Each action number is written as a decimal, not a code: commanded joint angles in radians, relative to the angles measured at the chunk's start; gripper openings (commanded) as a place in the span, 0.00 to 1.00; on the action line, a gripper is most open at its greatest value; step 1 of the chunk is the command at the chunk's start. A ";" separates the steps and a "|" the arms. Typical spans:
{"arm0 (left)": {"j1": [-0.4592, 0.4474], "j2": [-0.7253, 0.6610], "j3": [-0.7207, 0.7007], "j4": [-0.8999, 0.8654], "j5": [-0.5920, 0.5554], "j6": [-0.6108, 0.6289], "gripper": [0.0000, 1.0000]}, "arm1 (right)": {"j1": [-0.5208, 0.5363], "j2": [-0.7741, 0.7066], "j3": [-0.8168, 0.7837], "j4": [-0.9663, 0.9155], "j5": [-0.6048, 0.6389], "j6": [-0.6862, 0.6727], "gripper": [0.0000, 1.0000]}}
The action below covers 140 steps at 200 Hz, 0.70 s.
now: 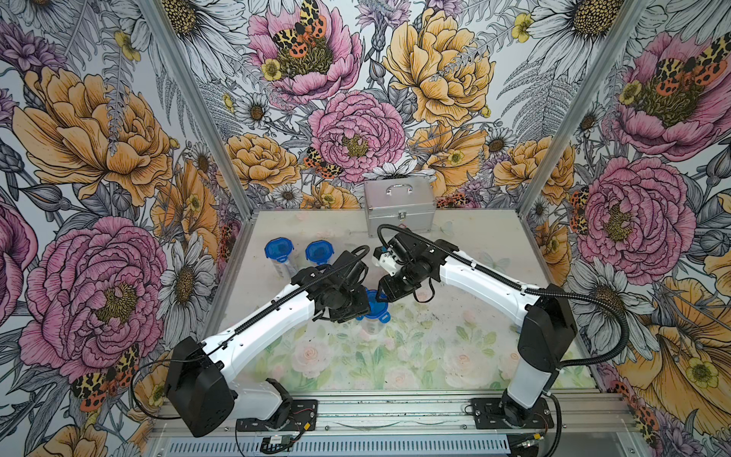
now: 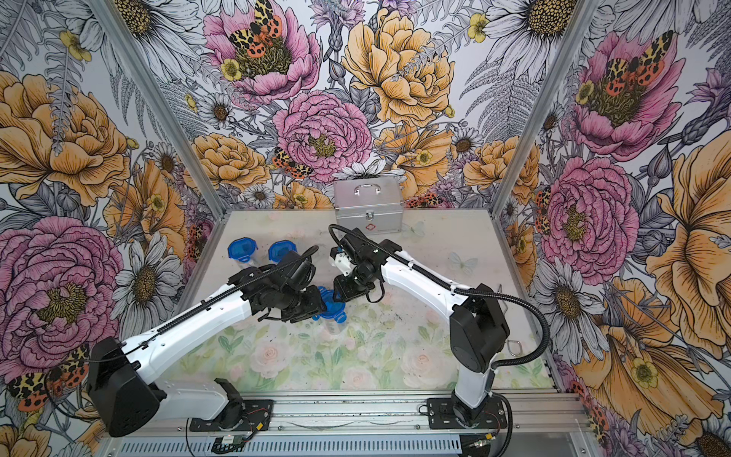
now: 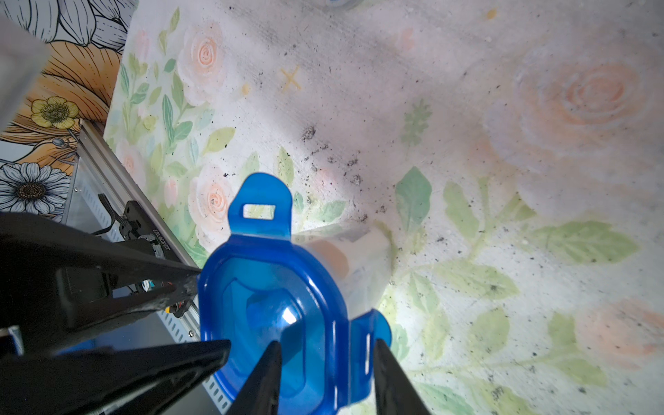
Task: Pack away toiletry kits
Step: Close the fastener on the container.
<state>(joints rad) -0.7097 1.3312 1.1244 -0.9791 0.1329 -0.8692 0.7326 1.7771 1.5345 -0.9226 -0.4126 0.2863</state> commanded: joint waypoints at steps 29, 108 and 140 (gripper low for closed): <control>-0.010 -0.006 -0.054 0.094 0.054 -0.044 0.48 | 0.010 0.025 -0.037 -0.065 0.022 -0.030 0.41; -0.008 0.028 -0.074 0.161 0.071 -0.045 0.48 | 0.017 0.022 -0.051 -0.063 -0.032 -0.054 0.41; -0.001 0.036 -0.087 0.188 0.073 -0.041 0.48 | 0.019 0.025 -0.061 -0.062 -0.072 -0.066 0.42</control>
<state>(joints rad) -0.7113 1.3228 1.0771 -0.9005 0.2043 -0.9112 0.7300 1.7744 1.5242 -0.9207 -0.4297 0.2535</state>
